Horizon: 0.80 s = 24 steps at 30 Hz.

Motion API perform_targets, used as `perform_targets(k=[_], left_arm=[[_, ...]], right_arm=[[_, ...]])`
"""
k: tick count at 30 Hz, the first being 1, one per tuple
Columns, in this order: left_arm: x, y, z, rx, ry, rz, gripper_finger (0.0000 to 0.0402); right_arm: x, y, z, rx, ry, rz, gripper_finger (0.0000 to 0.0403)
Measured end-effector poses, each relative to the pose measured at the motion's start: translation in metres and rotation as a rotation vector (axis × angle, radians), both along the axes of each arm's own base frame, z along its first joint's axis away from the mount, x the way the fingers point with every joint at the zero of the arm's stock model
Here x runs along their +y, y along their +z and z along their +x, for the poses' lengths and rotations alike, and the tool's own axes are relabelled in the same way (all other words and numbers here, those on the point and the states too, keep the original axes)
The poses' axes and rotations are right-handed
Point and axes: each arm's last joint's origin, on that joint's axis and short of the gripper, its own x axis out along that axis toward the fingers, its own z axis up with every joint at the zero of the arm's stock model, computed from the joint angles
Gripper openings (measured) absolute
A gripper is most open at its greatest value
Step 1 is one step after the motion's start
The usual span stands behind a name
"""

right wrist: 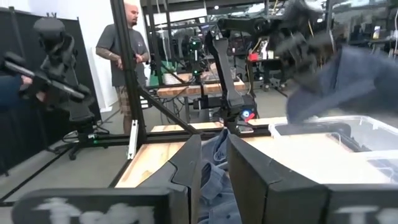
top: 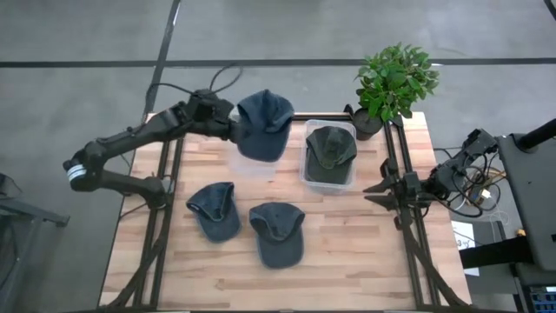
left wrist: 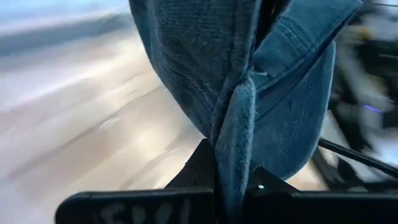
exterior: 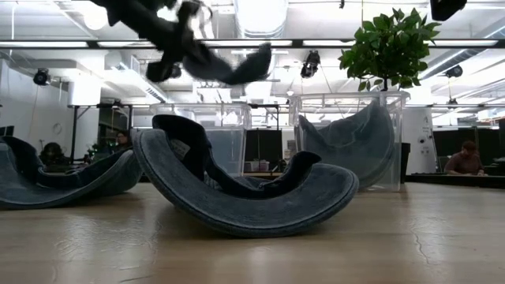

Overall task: Pick & Place hat
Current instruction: Put the bottom gray cap into the left transparent bin

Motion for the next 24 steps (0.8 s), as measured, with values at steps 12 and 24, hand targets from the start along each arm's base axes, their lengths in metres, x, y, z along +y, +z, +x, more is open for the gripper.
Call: perform_targets(k=[12,24], left_arm=[[-0.01,0.029,-0.012,-0.201,-0.223,0.156,0.0004],[-0.001,-0.003,-0.013,0.051,0.335,-0.176,0.0004]], right_arm=[[0.001,-0.003,0.001,0.01,0.001,-0.029,0.0077],[0.0,-0.002,0.0,0.006,-0.008,-0.008,0.0075]])
